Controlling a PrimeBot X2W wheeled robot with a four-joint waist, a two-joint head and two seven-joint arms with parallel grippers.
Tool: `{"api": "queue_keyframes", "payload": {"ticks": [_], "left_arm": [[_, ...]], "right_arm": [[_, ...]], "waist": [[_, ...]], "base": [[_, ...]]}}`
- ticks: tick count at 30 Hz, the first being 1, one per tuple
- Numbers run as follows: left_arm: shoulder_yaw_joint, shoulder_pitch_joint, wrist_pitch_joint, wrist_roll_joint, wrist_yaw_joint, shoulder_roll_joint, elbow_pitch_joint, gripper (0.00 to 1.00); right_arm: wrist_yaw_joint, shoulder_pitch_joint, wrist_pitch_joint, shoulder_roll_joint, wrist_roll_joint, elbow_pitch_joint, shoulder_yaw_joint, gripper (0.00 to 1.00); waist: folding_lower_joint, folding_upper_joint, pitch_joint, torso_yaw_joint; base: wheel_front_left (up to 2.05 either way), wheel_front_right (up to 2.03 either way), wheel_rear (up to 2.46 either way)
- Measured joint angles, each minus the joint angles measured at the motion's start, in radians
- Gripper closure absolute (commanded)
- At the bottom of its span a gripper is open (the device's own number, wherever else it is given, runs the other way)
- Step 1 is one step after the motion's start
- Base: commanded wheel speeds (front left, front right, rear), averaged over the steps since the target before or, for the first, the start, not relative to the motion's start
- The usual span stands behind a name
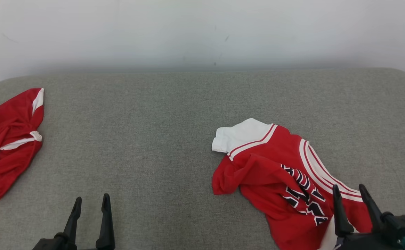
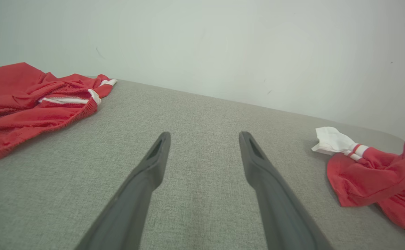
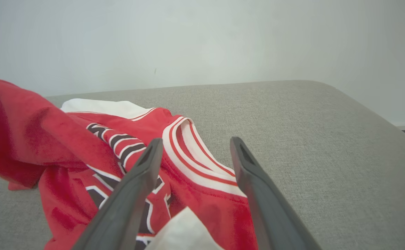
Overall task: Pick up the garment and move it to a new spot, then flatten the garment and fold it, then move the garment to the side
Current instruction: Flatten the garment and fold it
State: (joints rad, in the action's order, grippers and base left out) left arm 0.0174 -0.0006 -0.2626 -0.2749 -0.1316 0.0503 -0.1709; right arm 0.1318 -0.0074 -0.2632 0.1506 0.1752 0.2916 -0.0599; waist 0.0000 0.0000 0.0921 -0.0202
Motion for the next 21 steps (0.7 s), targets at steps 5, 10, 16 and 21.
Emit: {"api": "queue_keyframes", "payload": {"ticks": [5,10,16,21], "left_arm": [[-0.007,-0.001,0.000,-0.001,0.000,0.000,-0.004,0.00],[-0.013,-0.001,0.000,0.000,0.000,0.000,-0.006,0.00],[-0.017,-0.007,0.000,0.010,0.000,0.000,-0.007,0.00],[-0.022,-0.014,0.000,0.017,0.000,0.000,-0.010,0.00]], "right_arm": [[0.000,-0.083,0.000,0.018,0.008,0.030,0.017,0.00],[0.000,-0.244,0.036,0.031,-0.040,0.173,0.050,0.00],[0.000,-0.444,0.096,0.040,-0.084,0.388,0.071,0.00],[0.000,-0.564,0.131,0.051,-0.118,0.585,0.055,0.00]], "waist": [[0.0000,0.0000,-0.002,0.012],[0.0000,0.0001,-0.006,0.027],[0.0000,0.0000,-0.002,0.055],[0.0001,0.0001,0.006,0.082]], "base": [[0.00,0.00,0.00],[0.00,0.00,0.00],[0.00,0.00,0.00],[0.00,0.00,0.00]]}}
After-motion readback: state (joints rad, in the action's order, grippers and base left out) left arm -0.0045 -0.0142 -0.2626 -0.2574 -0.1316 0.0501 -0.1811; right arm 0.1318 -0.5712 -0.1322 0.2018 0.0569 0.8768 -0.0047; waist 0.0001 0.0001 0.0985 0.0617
